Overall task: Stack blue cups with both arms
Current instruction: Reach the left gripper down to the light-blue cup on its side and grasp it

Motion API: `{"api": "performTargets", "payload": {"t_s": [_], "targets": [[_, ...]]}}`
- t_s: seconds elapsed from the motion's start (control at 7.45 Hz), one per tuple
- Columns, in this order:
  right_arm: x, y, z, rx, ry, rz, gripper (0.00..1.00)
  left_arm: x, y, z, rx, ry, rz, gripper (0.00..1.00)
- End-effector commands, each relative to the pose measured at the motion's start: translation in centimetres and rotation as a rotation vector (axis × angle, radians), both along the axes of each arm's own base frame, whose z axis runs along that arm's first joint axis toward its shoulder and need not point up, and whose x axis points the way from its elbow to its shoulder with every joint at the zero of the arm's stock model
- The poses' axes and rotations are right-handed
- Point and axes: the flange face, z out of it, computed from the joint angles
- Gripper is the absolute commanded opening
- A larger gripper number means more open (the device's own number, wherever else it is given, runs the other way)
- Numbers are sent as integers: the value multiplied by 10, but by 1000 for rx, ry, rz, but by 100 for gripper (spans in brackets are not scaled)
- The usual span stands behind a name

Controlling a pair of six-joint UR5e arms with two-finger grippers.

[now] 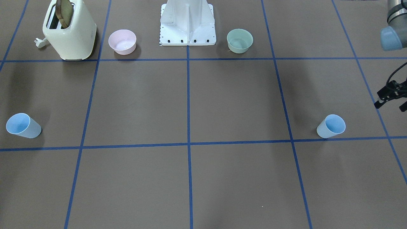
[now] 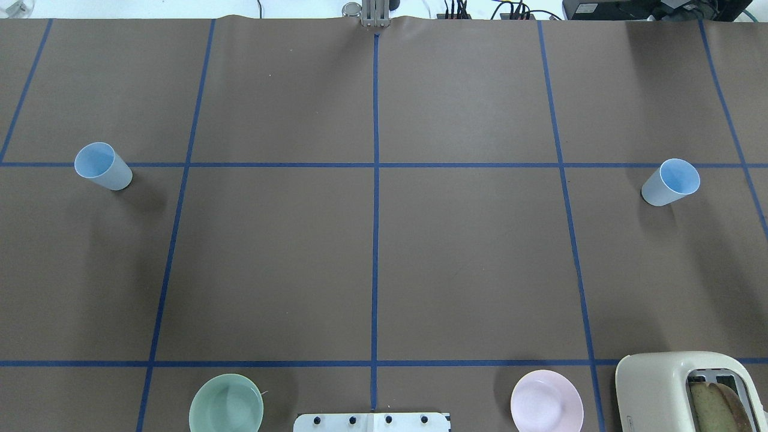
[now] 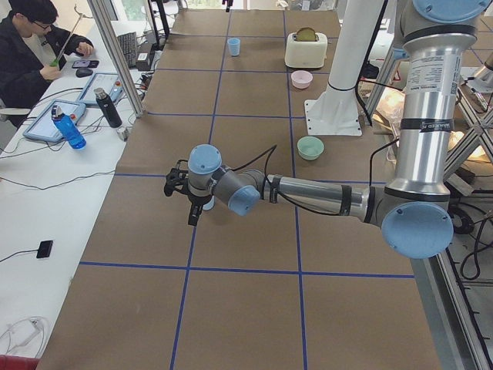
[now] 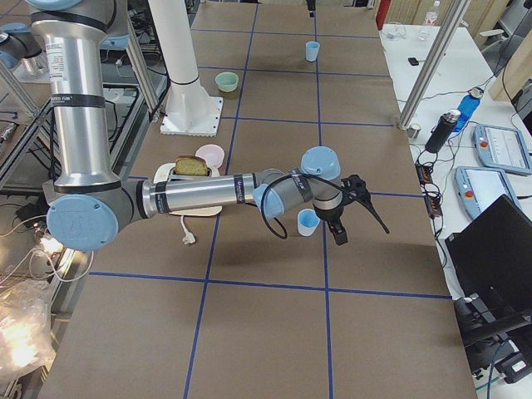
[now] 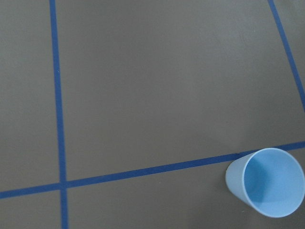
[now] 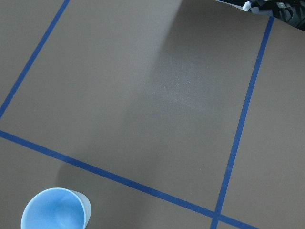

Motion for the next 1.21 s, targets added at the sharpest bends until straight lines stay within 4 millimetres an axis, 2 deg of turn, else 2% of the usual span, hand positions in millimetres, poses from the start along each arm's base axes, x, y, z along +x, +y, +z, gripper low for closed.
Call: {"api": "performTargets", "payload": {"t_s": [0.0, 0.13, 0.4, 0.54, 0.67, 0.81, 0.94, 1.07], "targets": [[0, 2, 3, -2, 3, -3, 100, 76, -9, -14, -14, -22, -20, 98], [0, 2, 3, -3, 3, -2, 100, 97, -17, -14, -4, -26, -7, 98], [0, 3, 4, -8, 0, 0, 100, 105, -22, 0, 1, -66, -25, 97], [0, 3, 5, -12, 0, 1, 100, 108, -23, 8, 12, -73, -23, 88], [0, 4, 6, -12, 2, 2, 100, 110, -24, 6, 29, -67, -18, 50], [0, 3, 5, -12, 2, 2, 100, 122, -20, 3, 42, -60, 2, 49], [0, 4, 6, -14, 2, 2, 100, 131, -14, 4, 51, -55, 20, 41], [0, 3, 5, -13, 1, 3, 100, 131, -13, 1, 56, -51, 19, 6]]}}
